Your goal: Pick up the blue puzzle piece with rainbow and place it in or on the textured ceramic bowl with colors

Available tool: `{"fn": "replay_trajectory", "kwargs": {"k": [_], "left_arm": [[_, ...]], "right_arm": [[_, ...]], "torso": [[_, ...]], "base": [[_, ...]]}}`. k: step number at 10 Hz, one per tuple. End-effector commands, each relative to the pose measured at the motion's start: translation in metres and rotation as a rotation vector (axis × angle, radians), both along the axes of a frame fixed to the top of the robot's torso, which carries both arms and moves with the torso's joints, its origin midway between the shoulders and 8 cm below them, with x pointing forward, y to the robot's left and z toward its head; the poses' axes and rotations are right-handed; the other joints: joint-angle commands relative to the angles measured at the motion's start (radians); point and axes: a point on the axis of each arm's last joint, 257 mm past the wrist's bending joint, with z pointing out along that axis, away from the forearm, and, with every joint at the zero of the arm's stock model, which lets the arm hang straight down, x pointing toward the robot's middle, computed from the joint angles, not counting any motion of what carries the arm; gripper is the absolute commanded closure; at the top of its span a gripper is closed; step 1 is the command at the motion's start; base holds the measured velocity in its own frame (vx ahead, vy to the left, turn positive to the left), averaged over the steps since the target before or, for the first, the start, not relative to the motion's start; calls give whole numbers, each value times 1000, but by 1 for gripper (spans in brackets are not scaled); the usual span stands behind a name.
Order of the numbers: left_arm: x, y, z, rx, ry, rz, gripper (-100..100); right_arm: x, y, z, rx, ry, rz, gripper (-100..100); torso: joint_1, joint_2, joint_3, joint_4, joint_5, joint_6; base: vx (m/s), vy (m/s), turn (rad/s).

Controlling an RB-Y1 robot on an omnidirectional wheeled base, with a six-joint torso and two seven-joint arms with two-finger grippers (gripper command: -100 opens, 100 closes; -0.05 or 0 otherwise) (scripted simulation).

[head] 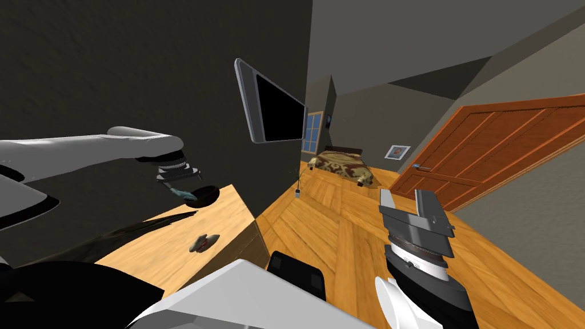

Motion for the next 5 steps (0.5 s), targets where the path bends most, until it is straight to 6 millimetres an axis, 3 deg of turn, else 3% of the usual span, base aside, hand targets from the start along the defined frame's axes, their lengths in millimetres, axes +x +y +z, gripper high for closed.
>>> {"fn": "replay_trajectory", "kwargs": {"k": [1, 5], "left_arm": [[6, -1, 9, 8, -25, -6, -100], [3, -1, 4, 2, -16, -1, -100]], "right_arm": [[0, 0, 0, 0, 0, 0, 0], [0, 0, 0, 0, 0, 0, 0]], "torso": [[0, 0, 0, 0, 0, 0], [0, -3, -2, -1, 0, 0]], "base": [[-21, 10, 0], [-1, 1, 3]]}}
